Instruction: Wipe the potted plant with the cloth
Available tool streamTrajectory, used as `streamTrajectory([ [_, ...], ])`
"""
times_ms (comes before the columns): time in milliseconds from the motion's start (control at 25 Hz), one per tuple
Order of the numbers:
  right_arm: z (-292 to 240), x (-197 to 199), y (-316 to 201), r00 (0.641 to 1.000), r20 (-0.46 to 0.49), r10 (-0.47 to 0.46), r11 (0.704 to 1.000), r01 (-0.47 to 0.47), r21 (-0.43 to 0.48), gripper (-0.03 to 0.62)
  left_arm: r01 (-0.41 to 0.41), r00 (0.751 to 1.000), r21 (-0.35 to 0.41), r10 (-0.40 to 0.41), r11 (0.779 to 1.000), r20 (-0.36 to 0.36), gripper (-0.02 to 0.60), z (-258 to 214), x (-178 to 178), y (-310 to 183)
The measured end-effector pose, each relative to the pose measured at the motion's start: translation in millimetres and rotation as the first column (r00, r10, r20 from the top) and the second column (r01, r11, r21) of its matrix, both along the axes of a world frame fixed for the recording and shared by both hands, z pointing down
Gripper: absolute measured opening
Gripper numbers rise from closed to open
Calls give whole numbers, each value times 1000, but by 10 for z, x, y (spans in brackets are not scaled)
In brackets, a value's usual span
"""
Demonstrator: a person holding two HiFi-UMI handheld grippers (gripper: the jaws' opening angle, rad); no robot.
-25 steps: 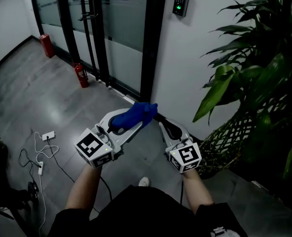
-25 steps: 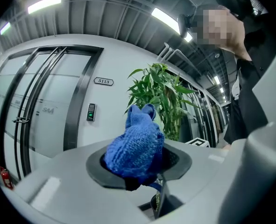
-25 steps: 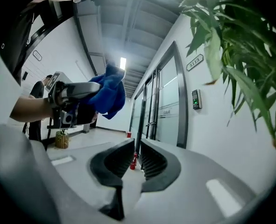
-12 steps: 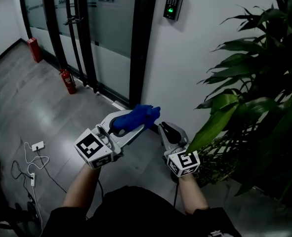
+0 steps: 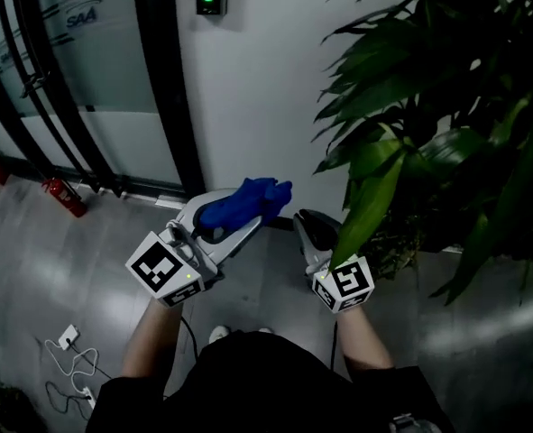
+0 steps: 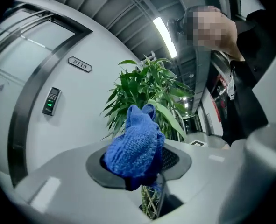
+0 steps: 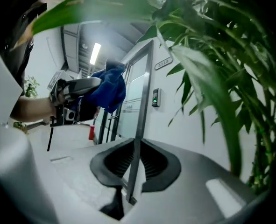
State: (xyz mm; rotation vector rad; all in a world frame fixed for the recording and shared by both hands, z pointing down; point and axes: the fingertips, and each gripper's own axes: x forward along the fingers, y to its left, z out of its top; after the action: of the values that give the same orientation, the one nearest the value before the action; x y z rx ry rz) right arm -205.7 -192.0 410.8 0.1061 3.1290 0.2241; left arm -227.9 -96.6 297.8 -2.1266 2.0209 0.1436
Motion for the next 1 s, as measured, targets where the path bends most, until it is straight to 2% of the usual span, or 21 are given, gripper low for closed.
streamTrajectory([
  [120,-94,221,-193,991,17,129,992,-129,7,41,-124,992,24,124,992,-2,156,-91,39,-162],
  [200,-179,409,-303,973,25,228,973,-229,23,41,-219,976,43,219,975,8,156,-204,110,-262],
  [320,-319,585,-376,936,43,349,935,-351,48,41,-333,942,71,329,940,70,156,-385,172,-357],
  [520,-521,748,-397,878,59,475,871,-479,107,41,-444,890,69,431,893,153,156,-649,282,-453],
  [680,-632,864,-400,841,63,537,835,-541,106,41,-483,867,82,463,872,186,156,-860,377,-449],
  [760,-707,921,-350,839,74,539,829,-544,127,41,-474,866,71,450,878,218,156,-952,444,-446],
  [920,-842,916,-354,858,93,505,839,-513,180,41,-384,878,31,355,923,320,156,-1160,593,-555],
  [1000,-947,883,-336,869,115,481,846,-495,199,41,-355,882,23,326,935,341,156,-1271,664,-622],
])
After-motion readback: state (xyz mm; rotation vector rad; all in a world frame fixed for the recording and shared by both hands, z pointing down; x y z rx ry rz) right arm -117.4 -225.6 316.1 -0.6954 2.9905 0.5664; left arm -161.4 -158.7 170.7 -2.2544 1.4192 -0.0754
